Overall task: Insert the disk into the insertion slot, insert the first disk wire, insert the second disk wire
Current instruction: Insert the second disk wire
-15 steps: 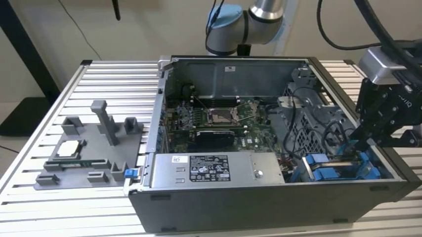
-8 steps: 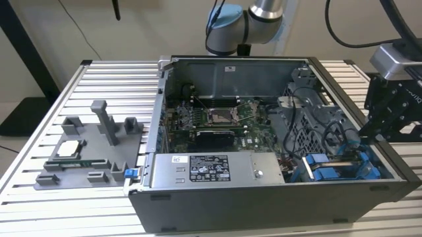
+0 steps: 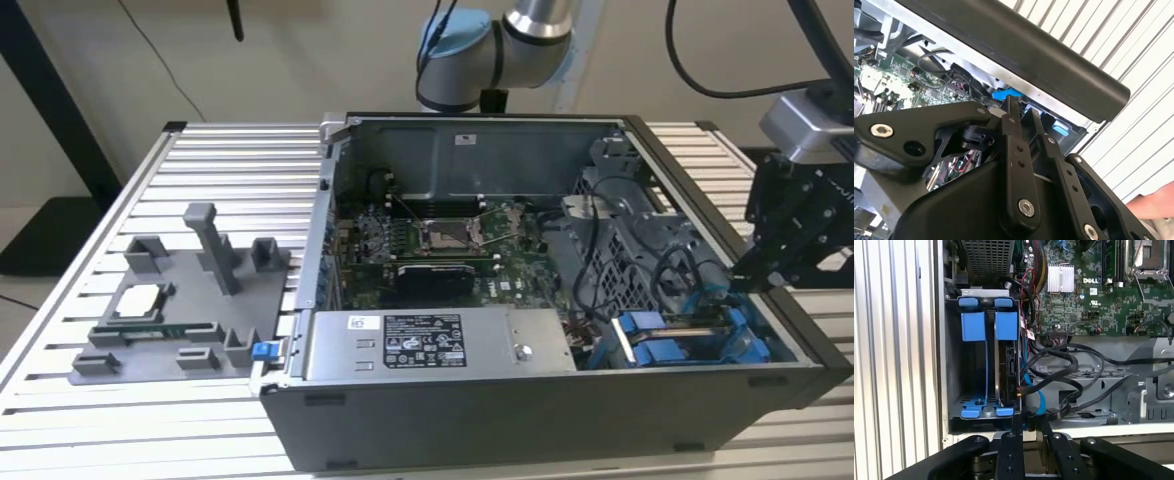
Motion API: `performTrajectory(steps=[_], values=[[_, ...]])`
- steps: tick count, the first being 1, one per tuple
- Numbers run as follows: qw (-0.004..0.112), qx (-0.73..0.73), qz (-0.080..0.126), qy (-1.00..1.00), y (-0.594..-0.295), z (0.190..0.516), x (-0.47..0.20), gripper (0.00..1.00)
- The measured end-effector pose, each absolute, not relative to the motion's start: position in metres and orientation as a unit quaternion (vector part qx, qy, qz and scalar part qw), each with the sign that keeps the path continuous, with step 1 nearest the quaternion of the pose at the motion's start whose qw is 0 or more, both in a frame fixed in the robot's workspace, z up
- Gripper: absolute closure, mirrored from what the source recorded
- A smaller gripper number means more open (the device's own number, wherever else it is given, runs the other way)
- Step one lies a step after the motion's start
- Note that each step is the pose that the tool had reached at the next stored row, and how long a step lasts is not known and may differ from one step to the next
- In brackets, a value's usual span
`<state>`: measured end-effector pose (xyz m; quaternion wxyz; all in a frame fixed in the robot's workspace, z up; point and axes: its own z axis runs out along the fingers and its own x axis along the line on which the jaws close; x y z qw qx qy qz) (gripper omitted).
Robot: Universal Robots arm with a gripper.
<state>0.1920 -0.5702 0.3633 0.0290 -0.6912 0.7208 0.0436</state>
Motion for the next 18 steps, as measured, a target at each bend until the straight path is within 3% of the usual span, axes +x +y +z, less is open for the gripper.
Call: performTrajectory(steps=[12,13,18], values=[[0.021,-0.691,0.052,0.721,-0.5695,0.3563,0.1922,0.00],[0.021,-0.691,0.052,0.721,-0.5693,0.3563,0.1922,1.00],[0.021,-0.691,0.052,0.721,-0.5690,0.3568,0.1922,1.00]])
